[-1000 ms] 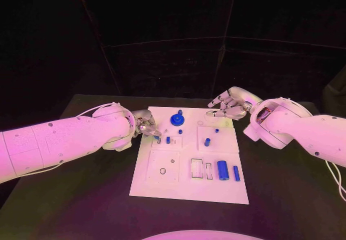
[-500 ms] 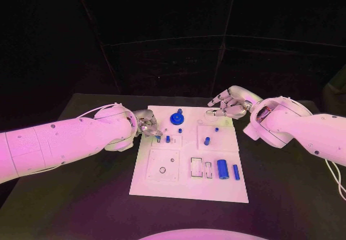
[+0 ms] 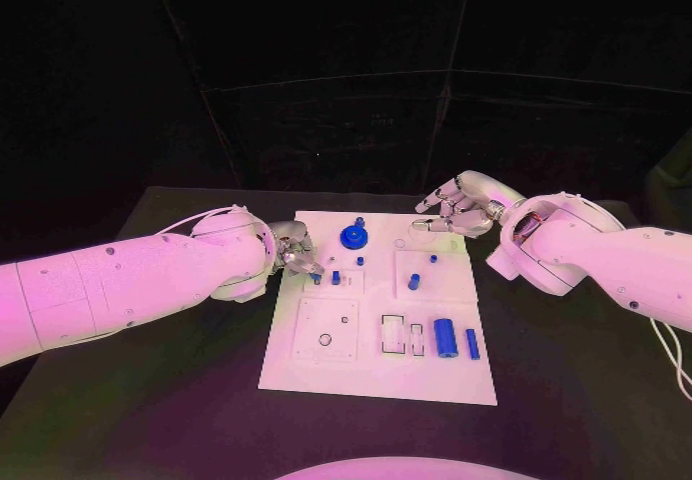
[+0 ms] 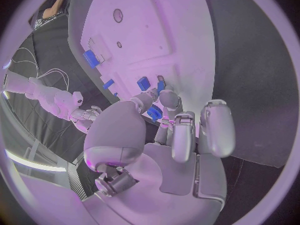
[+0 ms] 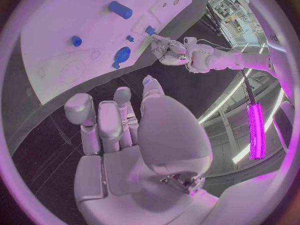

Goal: Assemble the parts on the task board

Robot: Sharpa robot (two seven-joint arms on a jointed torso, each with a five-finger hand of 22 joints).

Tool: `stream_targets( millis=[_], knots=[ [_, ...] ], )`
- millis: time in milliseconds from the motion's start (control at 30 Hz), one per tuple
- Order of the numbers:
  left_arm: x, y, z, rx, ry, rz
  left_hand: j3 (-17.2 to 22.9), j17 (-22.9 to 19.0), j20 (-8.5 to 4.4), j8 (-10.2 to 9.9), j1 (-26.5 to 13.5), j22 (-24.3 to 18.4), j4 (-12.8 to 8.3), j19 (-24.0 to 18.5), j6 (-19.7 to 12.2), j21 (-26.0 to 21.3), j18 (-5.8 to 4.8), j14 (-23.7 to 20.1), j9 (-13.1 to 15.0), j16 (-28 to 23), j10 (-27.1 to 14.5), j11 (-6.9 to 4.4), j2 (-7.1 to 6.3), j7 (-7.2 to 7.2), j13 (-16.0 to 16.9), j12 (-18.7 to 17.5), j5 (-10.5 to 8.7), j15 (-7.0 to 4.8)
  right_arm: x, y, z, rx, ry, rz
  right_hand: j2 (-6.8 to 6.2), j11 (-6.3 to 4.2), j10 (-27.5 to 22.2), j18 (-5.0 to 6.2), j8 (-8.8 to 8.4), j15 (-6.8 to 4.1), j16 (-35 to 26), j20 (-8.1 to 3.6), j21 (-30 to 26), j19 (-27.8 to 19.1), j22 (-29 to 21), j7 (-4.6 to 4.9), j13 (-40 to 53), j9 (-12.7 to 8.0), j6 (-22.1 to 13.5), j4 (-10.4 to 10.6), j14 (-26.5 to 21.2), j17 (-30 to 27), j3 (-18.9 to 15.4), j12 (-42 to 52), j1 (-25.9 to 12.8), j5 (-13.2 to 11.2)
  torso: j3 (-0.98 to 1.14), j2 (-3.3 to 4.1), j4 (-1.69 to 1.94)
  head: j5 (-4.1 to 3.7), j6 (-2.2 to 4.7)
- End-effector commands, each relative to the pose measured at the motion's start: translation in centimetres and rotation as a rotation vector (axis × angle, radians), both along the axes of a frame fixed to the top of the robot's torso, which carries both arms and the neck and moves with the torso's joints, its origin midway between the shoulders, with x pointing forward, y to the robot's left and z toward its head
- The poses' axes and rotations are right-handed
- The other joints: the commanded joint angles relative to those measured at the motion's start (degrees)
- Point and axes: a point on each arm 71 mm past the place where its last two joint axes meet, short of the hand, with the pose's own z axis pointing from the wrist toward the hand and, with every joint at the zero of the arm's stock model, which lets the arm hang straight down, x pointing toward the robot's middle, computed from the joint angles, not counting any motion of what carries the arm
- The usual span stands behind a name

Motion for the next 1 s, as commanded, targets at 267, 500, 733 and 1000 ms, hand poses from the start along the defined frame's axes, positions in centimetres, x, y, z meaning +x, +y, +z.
stream_targets(
  millis=[267, 500, 733, 1000],
  knots=[
    [-0.25, -0.02, -0.22, 0.040, 0.026, -0.019, 4.05, 15.09, -0.25, 0.21, -0.10, -0.10, -3.65, 0.49, -0.08, 0.02, 0.35, 6.03, 0.11, 0.37, 0.39, -0.26, 0.50, -0.29, -0.05, 0.23, 0.20, -0.46, -0.02, 0.11, 0.14, 0.002, -0.008, 0.009, 0.44, 0.00, -0.43, 0.94, 0.40, -0.01, -0.28, -0.15, -0.20, -0.43, -0.06, -0.28, -0.06, 0.08, -0.11, -0.06, -0.03, -0.06, -0.42, 0.23, 0.03, 0.30, -0.03, 0.00, 0.05, -0.06, -0.01],
    [-0.58, -0.33, -0.25, 0.042, 0.035, -0.034, 4.11, 15.09, -0.26, 0.25, -0.08, -0.12, -3.70, 0.48, -0.11, 0.00, 0.35, 6.03, 0.15, 0.37, 0.40, -0.29, 0.41, -0.32, 0.00, 0.28, 0.20, -0.47, -0.02, 0.11, 0.14, 0.001, -0.008, 0.010, 0.44, 0.00, -0.43, 0.94, 0.40, -0.01, -0.28, -0.15, -0.20, -0.43, -0.06, -0.28, -0.06, 0.08, -0.11, -0.06, -0.03, -0.06, -0.42, 0.23, 0.03, 0.30, -0.05, 0.01, 0.05, -0.19, 0.15],
    [-0.73, -0.46, -0.32, 0.046, 0.044, -0.042, 4.11, 15.09, -0.26, 0.25, -0.08, -0.12, -3.70, 0.48, -0.11, 0.00, 0.35, 6.03, 0.15, 0.37, 0.40, -0.29, 0.41, -0.32, 0.00, 0.28, 0.20, -0.47, -0.03, 0.15, 0.13, 0.001, -0.007, 0.014, 0.44, 0.00, -0.43, 0.94, 0.40, -0.01, -0.28, -0.15, -0.20, -0.43, -0.06, -0.28, -0.06, 0.08, -0.11, -0.06, -0.03, -0.06, -0.42, 0.23, 0.03, 0.30, 0.00, 0.01, 0.04, -0.13, 0.04],
    [-0.63, -0.34, -0.37, 0.050, 0.047, -0.040, 4.11, 15.09, -0.26, 0.25, -0.08, -0.12, -3.70, 0.48, -0.11, 0.00, 0.35, 6.03, 0.15, 0.37, 0.40, -0.29, 0.41, -0.32, 0.00, 0.28, 0.20, -0.47, -0.02, 0.14, 0.13, 0.001, -0.007, 0.014, 0.44, 0.00, -0.43, 0.94, 0.40, -0.01, -0.28, -0.15, -0.20, -0.43, -0.06, -0.28, -0.06, 0.08, -0.11, -0.06, -0.03, -0.06, -0.42, 0.23, 0.03, 0.30, -0.01, 0.03, 0.04, -0.16, -0.06]
  ],
)
